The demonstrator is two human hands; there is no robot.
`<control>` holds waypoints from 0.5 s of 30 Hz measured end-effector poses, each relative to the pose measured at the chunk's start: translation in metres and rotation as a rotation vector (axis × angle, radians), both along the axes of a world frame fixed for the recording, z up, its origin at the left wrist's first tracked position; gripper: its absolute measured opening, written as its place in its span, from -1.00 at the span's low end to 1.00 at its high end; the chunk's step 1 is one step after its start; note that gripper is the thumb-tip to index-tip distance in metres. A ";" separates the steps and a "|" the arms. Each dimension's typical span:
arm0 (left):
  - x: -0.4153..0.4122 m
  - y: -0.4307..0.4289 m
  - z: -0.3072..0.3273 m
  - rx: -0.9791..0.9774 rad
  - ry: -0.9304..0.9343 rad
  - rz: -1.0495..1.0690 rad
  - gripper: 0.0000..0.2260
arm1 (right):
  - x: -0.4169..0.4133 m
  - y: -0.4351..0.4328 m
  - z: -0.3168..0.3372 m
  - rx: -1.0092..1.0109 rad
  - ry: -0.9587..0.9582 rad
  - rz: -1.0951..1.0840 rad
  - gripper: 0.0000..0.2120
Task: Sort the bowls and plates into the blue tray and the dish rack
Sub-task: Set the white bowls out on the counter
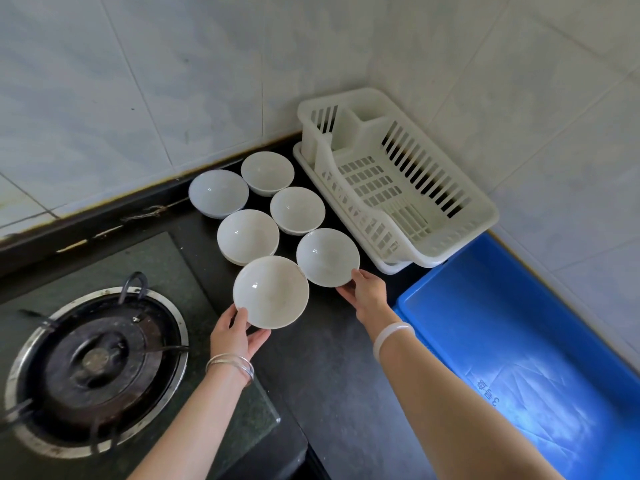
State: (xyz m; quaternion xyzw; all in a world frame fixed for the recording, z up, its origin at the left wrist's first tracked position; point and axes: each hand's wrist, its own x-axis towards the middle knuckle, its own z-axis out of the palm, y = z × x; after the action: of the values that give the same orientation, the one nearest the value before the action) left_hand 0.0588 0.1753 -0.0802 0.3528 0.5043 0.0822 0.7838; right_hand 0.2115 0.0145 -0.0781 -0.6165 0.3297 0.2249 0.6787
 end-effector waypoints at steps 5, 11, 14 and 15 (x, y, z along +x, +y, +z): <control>0.001 -0.004 0.002 -0.002 0.009 0.022 -0.68 | -0.001 0.001 -0.001 -0.015 0.010 -0.010 -0.73; 0.001 -0.005 0.005 0.004 0.011 0.025 -0.68 | -0.003 0.001 0.005 -0.009 0.038 0.010 -0.70; -0.001 -0.008 0.008 0.014 0.007 0.027 -0.68 | -0.005 -0.002 0.010 0.002 0.052 0.067 -0.67; -0.001 -0.010 0.009 0.018 0.005 0.028 -0.68 | -0.007 -0.004 0.012 0.008 0.053 0.096 -0.66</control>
State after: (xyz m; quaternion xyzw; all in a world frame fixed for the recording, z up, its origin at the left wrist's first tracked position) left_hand 0.0574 0.1658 -0.0709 0.3528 0.5105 0.0968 0.7782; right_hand 0.2045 0.0108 -0.0661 -0.6230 0.3166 0.2747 0.6605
